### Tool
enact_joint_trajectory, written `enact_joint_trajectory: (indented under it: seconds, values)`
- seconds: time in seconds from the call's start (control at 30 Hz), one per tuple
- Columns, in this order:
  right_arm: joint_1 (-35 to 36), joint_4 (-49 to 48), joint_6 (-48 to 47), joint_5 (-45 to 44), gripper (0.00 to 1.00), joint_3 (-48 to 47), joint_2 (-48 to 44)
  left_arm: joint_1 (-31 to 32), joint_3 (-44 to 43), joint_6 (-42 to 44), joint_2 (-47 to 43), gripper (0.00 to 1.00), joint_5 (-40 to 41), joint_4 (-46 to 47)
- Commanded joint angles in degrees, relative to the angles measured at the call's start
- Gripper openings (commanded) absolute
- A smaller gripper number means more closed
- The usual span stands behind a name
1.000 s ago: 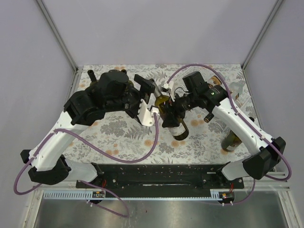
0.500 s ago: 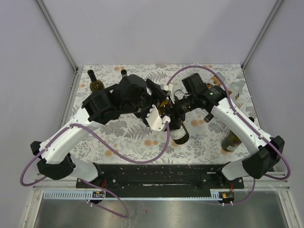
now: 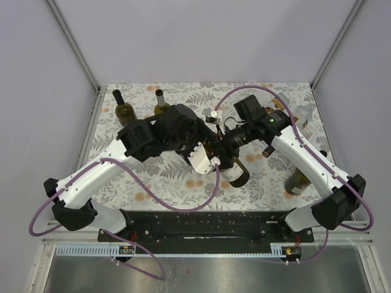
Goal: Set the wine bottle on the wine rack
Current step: Pick up the wine bottle from the center of the board.
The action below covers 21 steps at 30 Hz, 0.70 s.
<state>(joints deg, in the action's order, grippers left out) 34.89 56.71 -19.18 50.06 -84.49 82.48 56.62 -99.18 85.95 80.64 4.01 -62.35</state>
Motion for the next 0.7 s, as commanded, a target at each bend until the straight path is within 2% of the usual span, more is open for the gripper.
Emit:
enact_joint_trajectory:
  seconds: [0.0, 0.43, 0.67]
  values:
    - [-0.09, -3.01, 0.72, 6.09, 0.0, -2.96, -1.44, 0.6, 1.18, -0.69, -0.92, 0.73, -2.07, -1.81]
    - [-1.58, -1.25, 0.99, 10.58, 0.0, -4.72, 0.93, 2.97, 4.69, -3.25, 0.04, 0.59, -5.68, -3.22]
    - [-1.58, -0.37, 0.28, 11.28, 0.0, -4.9, 1.28, 3.76, 6.36, -2.9, 0.92, 0.43, -4.72, -3.31]
